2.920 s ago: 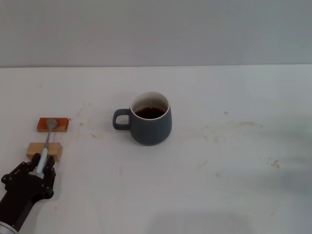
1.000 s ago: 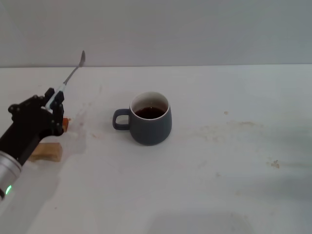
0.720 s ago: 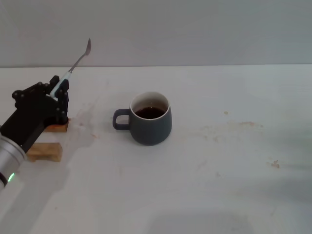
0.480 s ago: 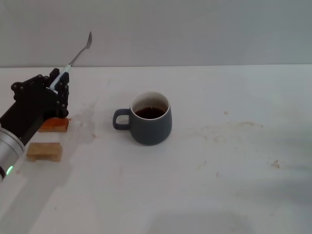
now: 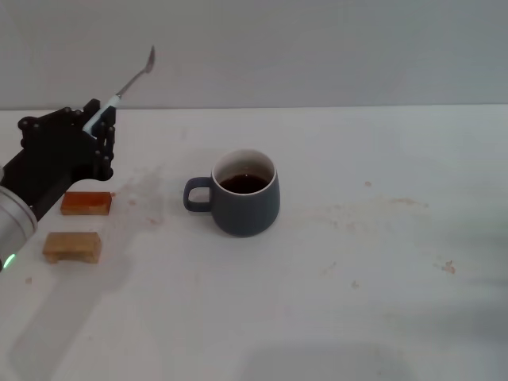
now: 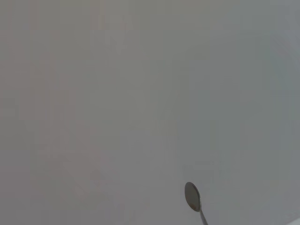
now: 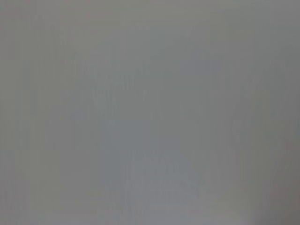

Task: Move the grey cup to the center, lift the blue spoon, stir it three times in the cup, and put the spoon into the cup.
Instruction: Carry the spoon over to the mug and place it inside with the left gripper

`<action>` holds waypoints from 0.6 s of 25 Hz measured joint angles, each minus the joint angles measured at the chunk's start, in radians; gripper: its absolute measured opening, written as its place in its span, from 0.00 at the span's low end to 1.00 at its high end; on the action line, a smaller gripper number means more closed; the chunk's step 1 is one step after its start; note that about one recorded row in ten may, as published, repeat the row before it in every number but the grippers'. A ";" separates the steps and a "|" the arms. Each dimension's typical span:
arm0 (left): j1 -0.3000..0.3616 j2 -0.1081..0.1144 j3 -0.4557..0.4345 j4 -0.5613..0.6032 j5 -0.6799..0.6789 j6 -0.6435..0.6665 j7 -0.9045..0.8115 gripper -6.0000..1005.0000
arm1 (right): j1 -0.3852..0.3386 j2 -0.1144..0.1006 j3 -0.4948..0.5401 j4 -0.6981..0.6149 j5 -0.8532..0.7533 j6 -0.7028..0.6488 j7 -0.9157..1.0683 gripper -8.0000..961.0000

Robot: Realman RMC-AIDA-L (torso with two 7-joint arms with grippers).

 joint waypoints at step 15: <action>0.014 0.000 -0.003 -0.303 -0.003 -0.388 0.198 0.14 | -0.054 0.001 0.007 0.002 0.006 -0.049 0.000 0.01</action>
